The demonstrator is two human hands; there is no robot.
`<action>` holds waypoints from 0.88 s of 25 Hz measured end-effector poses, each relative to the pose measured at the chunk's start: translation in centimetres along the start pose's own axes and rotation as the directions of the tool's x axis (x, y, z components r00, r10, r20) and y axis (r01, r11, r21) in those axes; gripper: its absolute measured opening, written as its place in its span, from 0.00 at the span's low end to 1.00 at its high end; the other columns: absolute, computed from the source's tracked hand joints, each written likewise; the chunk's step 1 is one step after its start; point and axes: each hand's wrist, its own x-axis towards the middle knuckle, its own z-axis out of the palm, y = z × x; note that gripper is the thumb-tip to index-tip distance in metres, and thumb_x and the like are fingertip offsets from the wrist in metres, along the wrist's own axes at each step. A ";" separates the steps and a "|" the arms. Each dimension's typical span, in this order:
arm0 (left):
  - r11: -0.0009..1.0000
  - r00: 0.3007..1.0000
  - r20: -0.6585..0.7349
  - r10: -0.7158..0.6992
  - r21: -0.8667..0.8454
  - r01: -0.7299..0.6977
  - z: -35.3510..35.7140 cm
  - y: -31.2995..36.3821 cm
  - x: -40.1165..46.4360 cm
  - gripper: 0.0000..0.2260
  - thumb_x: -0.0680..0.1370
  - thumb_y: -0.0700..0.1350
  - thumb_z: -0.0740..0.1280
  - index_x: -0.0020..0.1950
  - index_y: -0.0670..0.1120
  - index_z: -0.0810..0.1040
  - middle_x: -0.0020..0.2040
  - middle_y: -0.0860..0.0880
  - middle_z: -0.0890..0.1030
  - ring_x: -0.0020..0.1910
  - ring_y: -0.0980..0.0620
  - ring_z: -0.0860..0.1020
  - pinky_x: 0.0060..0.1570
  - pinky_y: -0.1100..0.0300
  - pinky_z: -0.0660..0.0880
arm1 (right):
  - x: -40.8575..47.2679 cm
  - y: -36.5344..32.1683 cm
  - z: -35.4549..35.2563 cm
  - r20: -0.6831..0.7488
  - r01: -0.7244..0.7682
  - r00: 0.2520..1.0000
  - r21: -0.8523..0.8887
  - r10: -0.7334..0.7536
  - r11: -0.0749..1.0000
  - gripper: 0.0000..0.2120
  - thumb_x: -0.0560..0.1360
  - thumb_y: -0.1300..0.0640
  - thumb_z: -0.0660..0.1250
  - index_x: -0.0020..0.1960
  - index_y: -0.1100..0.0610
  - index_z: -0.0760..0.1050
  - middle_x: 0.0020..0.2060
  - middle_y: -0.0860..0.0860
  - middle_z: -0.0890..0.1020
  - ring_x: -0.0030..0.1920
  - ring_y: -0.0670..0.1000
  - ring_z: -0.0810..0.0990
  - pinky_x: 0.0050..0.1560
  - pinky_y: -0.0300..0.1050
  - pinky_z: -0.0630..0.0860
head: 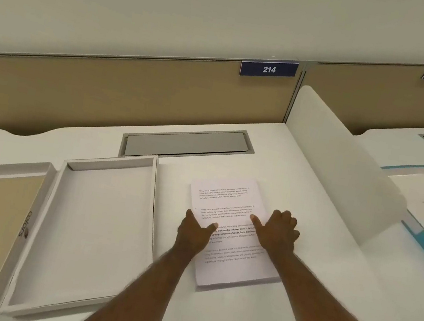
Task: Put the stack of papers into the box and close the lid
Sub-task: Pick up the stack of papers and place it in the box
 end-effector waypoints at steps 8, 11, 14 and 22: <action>0.893 0.951 -0.004 -0.308 -0.347 0.288 -0.3 0.7 2.0 0.25 0.72 0.47 0.74 0.62 0.32 0.75 0.51 0.34 0.81 0.40 0.46 0.79 0.39 0.58 0.75 | 1.1 -0.3 0.4 0.308 -0.319 0.921 0.254 0.236 0.913 0.35 0.68 0.37 0.70 0.63 0.62 0.71 0.62 0.59 0.73 0.65 0.61 0.71 0.62 0.57 0.70; 0.772 0.916 0.113 -0.384 -0.506 0.386 -0.9 0.4 2.7 0.17 0.72 0.43 0.74 0.55 0.33 0.80 0.41 0.38 0.80 0.32 0.48 0.75 0.34 0.62 0.71 | 1.5 -0.3 0.1 0.351 -0.361 0.900 0.270 0.258 0.892 0.35 0.67 0.39 0.73 0.63 0.63 0.72 0.63 0.60 0.74 0.66 0.62 0.72 0.64 0.57 0.71; 0.742 0.909 0.166 -0.382 -0.532 0.409 -1.0 0.7 3.1 0.13 0.74 0.41 0.72 0.55 0.37 0.80 0.48 0.41 0.82 0.35 0.46 0.80 0.33 0.61 0.74 | 1.9 -0.2 0.0 0.383 -0.388 0.882 0.263 0.274 0.883 0.36 0.66 0.39 0.74 0.62 0.63 0.73 0.62 0.61 0.77 0.64 0.63 0.74 0.64 0.57 0.72; 0.863 0.915 0.109 -0.388 -0.306 0.402 -0.2 0.6 4.1 0.17 0.74 0.33 0.70 0.62 0.32 0.76 0.55 0.37 0.81 0.47 0.43 0.78 0.50 0.55 0.76 | 2.9 0.2 -0.3 0.432 -0.428 0.858 0.306 0.277 0.850 0.32 0.64 0.41 0.76 0.58 0.62 0.76 0.59 0.60 0.80 0.61 0.63 0.77 0.63 0.56 0.73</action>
